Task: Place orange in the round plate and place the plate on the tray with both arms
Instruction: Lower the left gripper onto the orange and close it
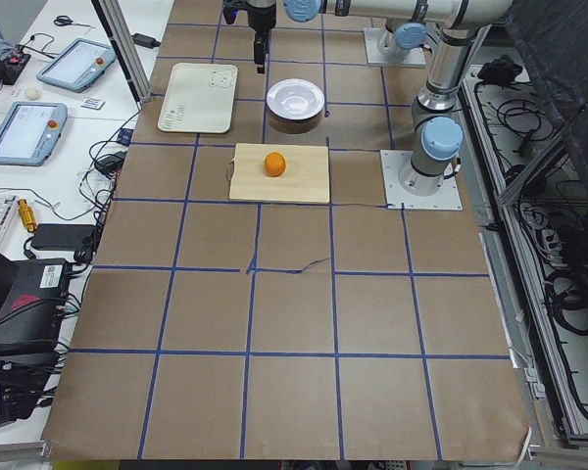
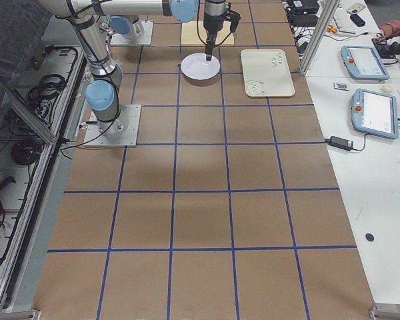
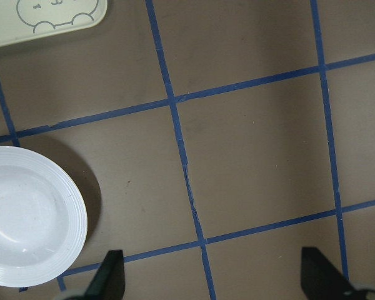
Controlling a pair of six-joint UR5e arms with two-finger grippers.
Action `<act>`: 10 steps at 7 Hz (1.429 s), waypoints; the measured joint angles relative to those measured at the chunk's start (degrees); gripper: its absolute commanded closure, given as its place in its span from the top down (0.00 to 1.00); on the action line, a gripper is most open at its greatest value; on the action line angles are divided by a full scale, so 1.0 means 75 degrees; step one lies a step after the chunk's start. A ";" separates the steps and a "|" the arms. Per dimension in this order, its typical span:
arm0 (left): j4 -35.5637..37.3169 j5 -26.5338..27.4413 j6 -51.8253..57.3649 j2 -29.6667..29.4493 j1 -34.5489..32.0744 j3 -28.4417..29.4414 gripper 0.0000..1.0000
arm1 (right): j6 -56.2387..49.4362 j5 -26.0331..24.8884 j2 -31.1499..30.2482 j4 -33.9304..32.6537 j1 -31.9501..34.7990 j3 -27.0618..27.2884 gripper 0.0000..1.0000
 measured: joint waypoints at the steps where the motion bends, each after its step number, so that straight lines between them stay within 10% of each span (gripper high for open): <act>1: 0.0015 0.0057 0.0006 -0.0140 0.0044 -0.0115 1.00 | 0.0000 -0.0001 0.0000 -0.0001 -0.0005 0.0000 1.00; 10: 0.2462 0.0945 0.1231 -0.1628 0.1592 -0.2554 1.00 | 0.0000 -0.0023 0.0003 0.0009 -0.0008 0.0000 1.00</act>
